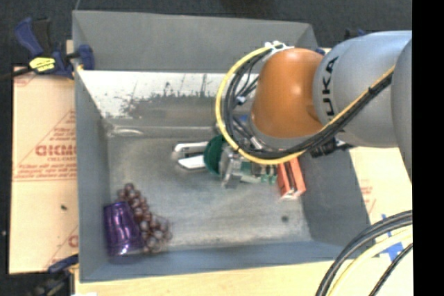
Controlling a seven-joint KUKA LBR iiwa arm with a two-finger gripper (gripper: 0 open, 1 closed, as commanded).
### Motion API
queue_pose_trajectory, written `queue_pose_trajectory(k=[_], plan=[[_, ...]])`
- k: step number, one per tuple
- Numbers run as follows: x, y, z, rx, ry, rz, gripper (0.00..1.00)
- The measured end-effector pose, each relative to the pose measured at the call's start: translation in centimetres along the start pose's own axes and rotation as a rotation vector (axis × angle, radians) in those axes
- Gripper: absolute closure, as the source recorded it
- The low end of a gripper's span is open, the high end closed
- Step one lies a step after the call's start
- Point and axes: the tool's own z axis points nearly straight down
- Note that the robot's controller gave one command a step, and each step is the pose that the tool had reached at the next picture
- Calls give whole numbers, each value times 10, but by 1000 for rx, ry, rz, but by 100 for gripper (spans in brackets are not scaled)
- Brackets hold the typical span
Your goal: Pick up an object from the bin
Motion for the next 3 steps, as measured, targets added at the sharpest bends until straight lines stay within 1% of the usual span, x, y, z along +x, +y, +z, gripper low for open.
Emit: queue_pose_trajectory(k=[1, 2, 3], plan=[[36, -26, 20, 1, 8, 186, 0], [34, -27, 20, 1, 6, 185, 0], [20, -17, -83, 2, 8, 162, 0]])
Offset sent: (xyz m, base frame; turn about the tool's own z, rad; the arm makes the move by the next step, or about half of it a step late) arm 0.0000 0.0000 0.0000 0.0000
